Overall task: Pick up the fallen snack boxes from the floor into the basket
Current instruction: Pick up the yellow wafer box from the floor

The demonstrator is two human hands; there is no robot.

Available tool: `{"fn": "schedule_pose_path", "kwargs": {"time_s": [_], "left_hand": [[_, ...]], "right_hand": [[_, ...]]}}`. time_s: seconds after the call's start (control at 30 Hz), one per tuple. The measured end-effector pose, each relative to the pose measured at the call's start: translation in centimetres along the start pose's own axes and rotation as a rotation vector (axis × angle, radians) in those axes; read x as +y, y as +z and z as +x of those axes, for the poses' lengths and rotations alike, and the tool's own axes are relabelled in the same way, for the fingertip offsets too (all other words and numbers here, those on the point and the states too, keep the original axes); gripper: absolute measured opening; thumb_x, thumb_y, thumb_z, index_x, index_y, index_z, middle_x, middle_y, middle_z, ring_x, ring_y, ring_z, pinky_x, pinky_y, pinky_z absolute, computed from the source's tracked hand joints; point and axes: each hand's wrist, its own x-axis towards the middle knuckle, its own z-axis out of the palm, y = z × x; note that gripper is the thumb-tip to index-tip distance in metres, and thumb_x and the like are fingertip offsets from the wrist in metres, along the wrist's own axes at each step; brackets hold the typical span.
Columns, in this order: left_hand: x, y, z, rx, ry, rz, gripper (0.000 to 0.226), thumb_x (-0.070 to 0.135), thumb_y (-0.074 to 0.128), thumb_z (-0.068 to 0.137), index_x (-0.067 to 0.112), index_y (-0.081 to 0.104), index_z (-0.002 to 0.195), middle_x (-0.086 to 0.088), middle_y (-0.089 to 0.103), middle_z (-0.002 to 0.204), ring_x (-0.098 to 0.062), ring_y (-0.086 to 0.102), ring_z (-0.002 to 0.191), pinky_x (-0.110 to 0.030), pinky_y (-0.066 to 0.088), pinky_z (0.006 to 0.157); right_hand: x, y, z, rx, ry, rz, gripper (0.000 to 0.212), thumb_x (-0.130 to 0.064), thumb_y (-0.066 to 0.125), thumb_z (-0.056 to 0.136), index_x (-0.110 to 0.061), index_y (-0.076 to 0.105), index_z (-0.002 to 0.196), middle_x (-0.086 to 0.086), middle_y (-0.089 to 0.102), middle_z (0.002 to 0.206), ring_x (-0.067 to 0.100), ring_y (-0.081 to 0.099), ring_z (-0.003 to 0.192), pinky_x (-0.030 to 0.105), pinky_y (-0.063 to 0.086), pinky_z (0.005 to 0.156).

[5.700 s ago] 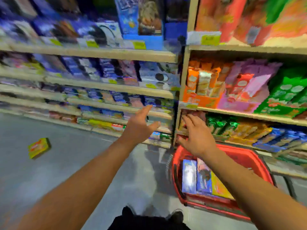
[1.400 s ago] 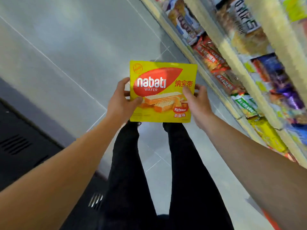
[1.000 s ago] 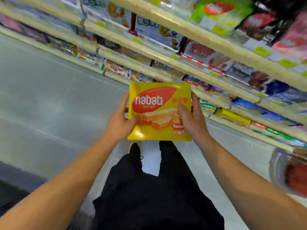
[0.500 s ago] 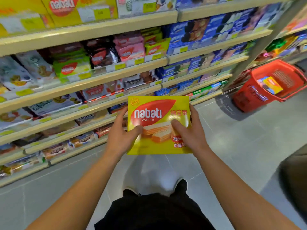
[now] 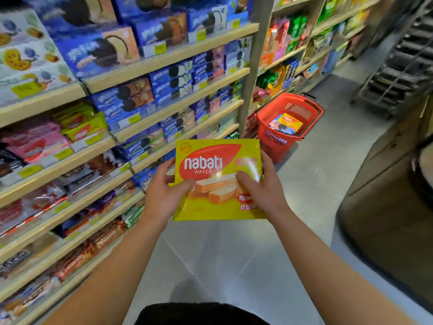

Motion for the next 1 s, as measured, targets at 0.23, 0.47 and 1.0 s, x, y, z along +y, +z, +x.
{"fn": "schedule_pose_path", "kwargs": {"time_s": [0.23,0.47,1.0], "left_hand": [[6.3,10.1,4.5,-0.068,0.041,-0.014,0.071,0.042,0.078,0.064,0.043,0.049,0.128,0.009,0.066,0.106,-0.007,0.063,0.098,-0.044,0.055,0.085],[9.9,18.7,13.5,-0.172,0.043,-0.037,0.068,0.047,0.075,0.057,0.048,0.051,0.121,0.009,0.065,0.102,-0.014,0.066,0.095,-0.047,0.055,0.085],[17.4,37.5,30.1,-0.387,0.097,0.057,0.056,0.026,0.077,0.077,0.036,0.052,0.126,0.012,0.063,0.095,-0.011,0.063,0.091,-0.036,0.055,0.073]], "right_hand": [[1.1,-9.1,7.6,0.072,0.041,0.008,0.075,-0.043,0.07,0.073,-0.04,0.038,0.142,-0.012,0.064,0.122,0.008,0.065,0.104,0.039,0.052,0.096],[2.9,-13.4,17.1,0.181,0.081,0.009,0.073,-0.038,0.073,0.079,-0.035,0.037,0.143,-0.01,0.063,0.122,0.013,0.065,0.105,0.045,0.052,0.096],[8.4,-23.2,36.2,0.327,0.211,0.038,0.066,-0.035,0.07,0.085,-0.037,0.036,0.141,-0.013,0.062,0.118,0.011,0.065,0.102,0.047,0.054,0.093]]}}
